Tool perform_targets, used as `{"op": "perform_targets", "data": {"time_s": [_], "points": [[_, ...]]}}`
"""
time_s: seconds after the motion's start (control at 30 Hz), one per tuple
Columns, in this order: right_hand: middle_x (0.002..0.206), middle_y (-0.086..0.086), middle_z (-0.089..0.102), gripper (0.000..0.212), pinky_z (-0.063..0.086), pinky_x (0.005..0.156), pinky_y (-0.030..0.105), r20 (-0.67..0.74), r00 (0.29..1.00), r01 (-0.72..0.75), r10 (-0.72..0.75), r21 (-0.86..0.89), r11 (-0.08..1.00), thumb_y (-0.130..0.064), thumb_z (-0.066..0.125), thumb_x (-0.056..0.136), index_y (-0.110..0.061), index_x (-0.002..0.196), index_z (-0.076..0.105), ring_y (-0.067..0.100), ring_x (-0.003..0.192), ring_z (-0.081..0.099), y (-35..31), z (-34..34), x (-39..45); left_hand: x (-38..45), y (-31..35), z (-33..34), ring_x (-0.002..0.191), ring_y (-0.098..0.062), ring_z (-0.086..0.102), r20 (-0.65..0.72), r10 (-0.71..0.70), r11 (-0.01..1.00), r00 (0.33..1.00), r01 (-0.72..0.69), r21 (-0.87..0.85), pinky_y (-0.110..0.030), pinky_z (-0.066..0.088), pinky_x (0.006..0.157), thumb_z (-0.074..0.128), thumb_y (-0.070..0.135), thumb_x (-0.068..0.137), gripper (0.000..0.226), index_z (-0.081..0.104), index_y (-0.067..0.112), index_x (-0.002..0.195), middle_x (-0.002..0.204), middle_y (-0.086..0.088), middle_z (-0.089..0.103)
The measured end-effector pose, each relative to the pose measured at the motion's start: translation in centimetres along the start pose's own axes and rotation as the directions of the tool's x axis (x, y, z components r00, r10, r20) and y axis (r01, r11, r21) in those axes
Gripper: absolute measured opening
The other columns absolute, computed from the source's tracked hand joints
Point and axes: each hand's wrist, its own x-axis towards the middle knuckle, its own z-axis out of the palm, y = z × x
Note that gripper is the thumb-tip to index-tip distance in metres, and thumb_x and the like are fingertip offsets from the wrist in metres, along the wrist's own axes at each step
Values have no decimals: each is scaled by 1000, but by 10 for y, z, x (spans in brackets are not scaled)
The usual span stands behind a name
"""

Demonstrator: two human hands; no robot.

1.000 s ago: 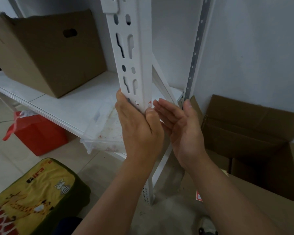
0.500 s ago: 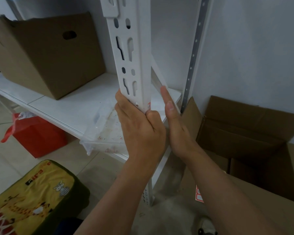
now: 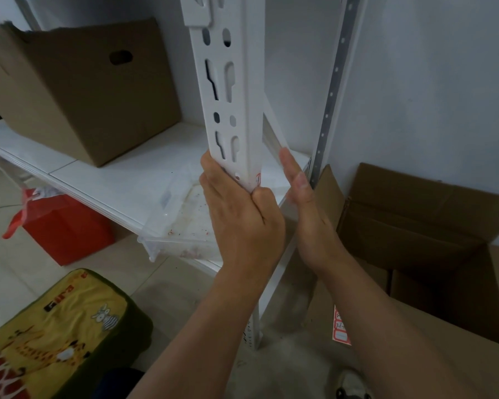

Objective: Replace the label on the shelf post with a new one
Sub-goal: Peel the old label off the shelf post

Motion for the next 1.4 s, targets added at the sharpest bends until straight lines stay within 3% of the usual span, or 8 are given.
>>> {"op": "perform_targets", "data": {"time_s": [0.13, 0.4, 0.53, 0.7, 0.83, 0.93, 1.13, 1.4], "points": [[156, -25, 15, 63, 12, 120, 28, -33, 999, 8, -7, 28, 1000, -62, 14, 91, -40, 149, 17, -11, 140, 13, 2, -3, -2, 0, -1, 0, 101, -7, 39, 16, 7, 1000, 1000, -7, 1, -12, 42, 75, 33, 31, 86, 64, 14, 12, 144, 126, -8, 38], [155, -24, 19, 58, 13, 119, 27, -30, 999, 14, -13, 35, 999, -55, 15, 92, -40, 148, 20, -12, 140, 16, 3, -5, -6, 0, -2, 0, 102, -9, 39, 8, -3, 999, 1000, 4, -37, -3, 37, 78, 33, 30, 85, 66, 16, 7, 145, 126, -8, 38], [151, -24, 29, 56, 20, 116, 24, -40, 999, 37, -35, 47, 998, -54, 18, 94, -38, 146, 29, -10, 137, 25, 3, -5, -8, 0, -8, -2, 104, -9, 41, 39, 14, 996, 999, -10, -90, -7, 41, 80, 38, 28, 87, 65, 17, 8, 145, 130, -8, 37], [120, -19, 64, 50, 44, 99, 19, -44, 999, 14, -7, 147, 989, -50, 19, 93, -32, 123, 55, -3, 114, 57, -1, -4, -11, -5, -15, -9, 117, 10, 32, 115, 70, 994, 991, -59, -95, 1, 33, 89, 43, 25, 90, 75, 3, 5, 151, 142, -8, 28], [99, -26, 70, 48, 48, 86, 11, -56, 998, 11, -2, 165, 986, -57, 22, 93, -36, 107, 62, -4, 103, 63, -6, 1, -13, -6, -16, -6, 116, 12, 30, 112, 62, 993, 992, -50, -109, 2, 30, 89, 39, 30, 90, 78, 0, 3, 151, 134, 6, 22], [95, -26, 70, 48, 47, 82, 8, -47, 999, 19, -10, 189, 982, -53, 22, 95, -34, 103, 65, -5, 99, 64, -9, 5, -13, -6, -13, -3, 112, 4, 35, 71, 35, 994, 997, -27, -110, -5, 36, 88, 37, 30, 91, 75, 2, 4, 151, 133, 1, 28], [89, -29, 70, 46, 46, 76, 4, -45, 999, 29, -19, 231, 973, -47, 23, 91, -31, 99, 65, -8, 95, 64, -12, 4, -15, -6, -2, 3, 108, -19, 43, -2, -31, 990, 1000, 30, -140, -43, 46, 91, 34, 29, 90, 70, 7, 8, 151, 130, -10, 36], [85, -35, 67, 42, 44, 73, 2, -11, 999, 34, -32, 215, 976, -45, 23, 88, -35, 97, 63, -14, 93, 61, -14, 2, -19, -5, 0, 3, 111, -21, 44, 14, -26, 991, 1000, 27, -132, -43, 47, 92, 31, 28, 86, 72, 9, 8, 151, 133, -9, 35]]}}
